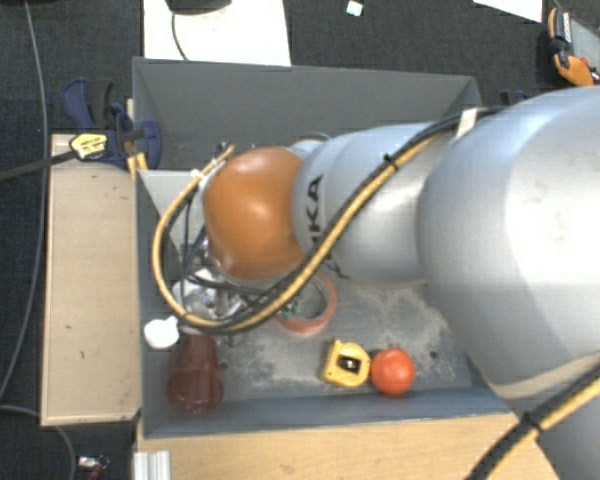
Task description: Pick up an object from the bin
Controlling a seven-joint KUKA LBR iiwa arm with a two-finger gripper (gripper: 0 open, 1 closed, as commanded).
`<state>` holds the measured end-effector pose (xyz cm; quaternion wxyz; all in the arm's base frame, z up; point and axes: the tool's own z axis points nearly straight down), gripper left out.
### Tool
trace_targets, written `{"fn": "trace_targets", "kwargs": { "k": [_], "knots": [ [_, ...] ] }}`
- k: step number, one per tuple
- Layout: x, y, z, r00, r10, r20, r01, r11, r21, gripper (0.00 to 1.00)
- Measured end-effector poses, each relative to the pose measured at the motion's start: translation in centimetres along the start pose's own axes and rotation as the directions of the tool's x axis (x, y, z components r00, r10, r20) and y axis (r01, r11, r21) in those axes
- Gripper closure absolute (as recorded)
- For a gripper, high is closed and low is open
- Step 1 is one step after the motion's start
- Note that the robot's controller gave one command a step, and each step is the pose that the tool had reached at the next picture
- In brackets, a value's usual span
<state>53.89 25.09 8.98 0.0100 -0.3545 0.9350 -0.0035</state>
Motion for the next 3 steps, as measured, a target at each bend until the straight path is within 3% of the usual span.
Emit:
{"fn": "trace_targets", "kwargs": {
  "k": [1, 2, 3],
  "knots": [
    [1.1, 1.7, -7.8, 0.963, -0.270, 0.010, 0.270, 0.963, 0.006, 1.00],
    [0.7, -0.4, -15.9, 1.000, -0.027, 0.013, 0.027, 1.000, 0.003, 1.00],
    [2.3, 1.9, -5.6, 0.970, -0.242, 0.009, 0.242, 0.970, 0.003, 1.00]
  ]
}}
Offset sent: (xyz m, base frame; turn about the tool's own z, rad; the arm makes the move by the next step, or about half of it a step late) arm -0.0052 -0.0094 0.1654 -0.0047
